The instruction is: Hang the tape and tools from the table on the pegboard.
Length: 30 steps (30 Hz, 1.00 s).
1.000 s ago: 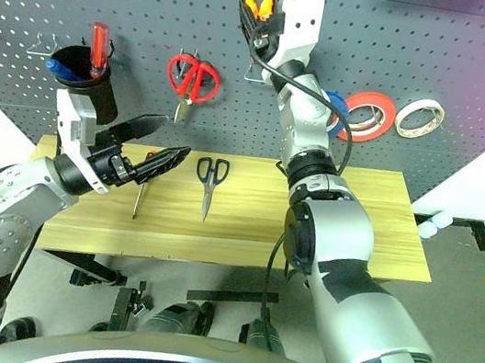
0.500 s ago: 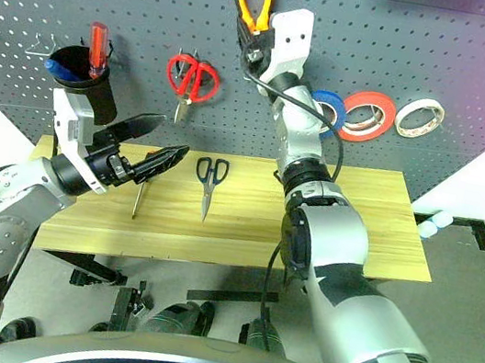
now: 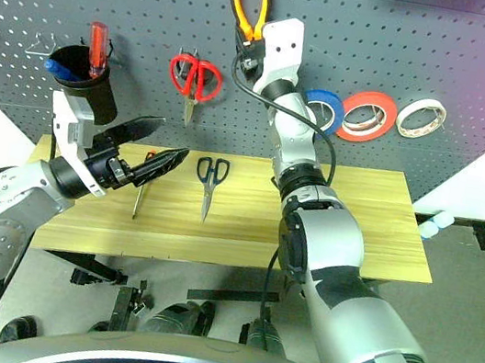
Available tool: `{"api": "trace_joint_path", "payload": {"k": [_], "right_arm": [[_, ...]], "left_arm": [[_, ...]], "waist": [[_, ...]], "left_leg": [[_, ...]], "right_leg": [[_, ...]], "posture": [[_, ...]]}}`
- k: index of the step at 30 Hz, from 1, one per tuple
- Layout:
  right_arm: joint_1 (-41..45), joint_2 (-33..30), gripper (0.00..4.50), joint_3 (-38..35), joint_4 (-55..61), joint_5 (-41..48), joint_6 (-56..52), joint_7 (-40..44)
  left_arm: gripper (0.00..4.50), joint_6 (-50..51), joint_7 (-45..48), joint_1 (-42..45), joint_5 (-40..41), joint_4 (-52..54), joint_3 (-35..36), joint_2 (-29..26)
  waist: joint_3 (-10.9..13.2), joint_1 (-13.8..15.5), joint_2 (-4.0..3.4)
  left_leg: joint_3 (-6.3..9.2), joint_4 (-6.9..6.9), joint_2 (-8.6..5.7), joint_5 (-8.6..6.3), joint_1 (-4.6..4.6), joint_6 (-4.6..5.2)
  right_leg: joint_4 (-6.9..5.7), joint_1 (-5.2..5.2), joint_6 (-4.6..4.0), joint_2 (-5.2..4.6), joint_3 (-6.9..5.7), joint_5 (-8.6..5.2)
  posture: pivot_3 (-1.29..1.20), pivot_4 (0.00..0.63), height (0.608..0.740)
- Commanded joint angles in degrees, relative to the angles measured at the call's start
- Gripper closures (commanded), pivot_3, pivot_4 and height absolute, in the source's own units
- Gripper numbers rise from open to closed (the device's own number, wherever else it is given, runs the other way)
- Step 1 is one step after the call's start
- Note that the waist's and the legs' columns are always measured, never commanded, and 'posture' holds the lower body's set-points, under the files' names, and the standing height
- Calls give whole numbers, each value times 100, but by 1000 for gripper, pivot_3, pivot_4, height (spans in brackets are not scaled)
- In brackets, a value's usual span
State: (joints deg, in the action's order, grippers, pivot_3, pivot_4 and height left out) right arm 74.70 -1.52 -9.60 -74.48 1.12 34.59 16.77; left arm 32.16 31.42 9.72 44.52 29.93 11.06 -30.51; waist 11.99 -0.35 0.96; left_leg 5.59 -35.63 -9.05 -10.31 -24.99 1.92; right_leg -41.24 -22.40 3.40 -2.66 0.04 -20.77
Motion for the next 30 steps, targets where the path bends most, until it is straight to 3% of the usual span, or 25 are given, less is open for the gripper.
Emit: {"api": "trace_joint_path", "payload": {"k": [1,30], "right_arm": [[337,-54,2407,-178,181,186,149,-75],[504,-139,2407,-292,231,400,123,164]], "left_arm": [[0,-37,-19,19,101,241,122,-30],[0,-51,-20,30,76,238,79,34]], "waist": [[0,3,0],[4,-9,-5]], "left_leg": [[0,0,0,0,0,0],[0,8,0,1,0,-1]], "right_leg": [[0,0,0,0,0,0],[4,-1,0,0,2,0]], "posture": [[147,193,740],[139,188,740]]}}
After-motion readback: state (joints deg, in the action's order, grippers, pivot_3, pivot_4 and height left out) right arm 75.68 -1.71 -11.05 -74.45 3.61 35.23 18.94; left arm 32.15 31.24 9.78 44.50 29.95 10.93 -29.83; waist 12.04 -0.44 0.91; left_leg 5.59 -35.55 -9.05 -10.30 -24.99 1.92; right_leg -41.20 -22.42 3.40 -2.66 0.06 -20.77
